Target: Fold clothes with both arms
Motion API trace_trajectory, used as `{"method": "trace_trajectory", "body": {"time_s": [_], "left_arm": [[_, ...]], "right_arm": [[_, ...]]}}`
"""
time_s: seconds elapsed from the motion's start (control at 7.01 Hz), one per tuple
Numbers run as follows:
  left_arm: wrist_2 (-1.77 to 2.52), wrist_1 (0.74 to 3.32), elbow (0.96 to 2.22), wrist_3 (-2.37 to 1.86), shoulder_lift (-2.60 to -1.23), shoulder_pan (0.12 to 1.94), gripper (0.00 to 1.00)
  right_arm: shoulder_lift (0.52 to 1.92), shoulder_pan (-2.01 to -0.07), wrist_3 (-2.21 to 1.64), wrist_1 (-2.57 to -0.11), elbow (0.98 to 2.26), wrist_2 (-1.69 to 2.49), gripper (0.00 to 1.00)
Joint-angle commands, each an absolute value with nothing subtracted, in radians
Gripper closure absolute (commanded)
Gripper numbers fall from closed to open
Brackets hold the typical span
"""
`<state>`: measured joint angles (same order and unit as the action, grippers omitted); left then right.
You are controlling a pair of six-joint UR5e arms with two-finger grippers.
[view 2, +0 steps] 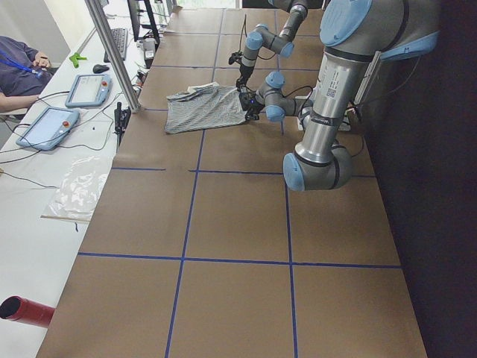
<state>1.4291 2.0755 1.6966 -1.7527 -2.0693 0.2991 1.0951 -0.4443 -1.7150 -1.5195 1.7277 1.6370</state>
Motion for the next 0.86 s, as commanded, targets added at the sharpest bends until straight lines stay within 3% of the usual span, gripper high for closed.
{"method": "trace_trajectory", "body": {"time_s": [0.0,0.43,0.71], "left_arm": [[1.430,2.075,1.697,-1.752,-2.071,0.299,1.00],[1.430,2.075,1.697,-1.752,-2.071,0.299,1.00],[1.430,2.075,1.698,-1.750,-2.071,0.299,1.00]], "right_arm": [[1.092,-0.440,-1.715,-1.520,1.723,1.637,0.33],[1.095,-0.433,-1.715,-1.522,1.723,1.637,0.34],[1.097,-0.430,-1.715,-1.522,1.723,1.637,0.42]]}}
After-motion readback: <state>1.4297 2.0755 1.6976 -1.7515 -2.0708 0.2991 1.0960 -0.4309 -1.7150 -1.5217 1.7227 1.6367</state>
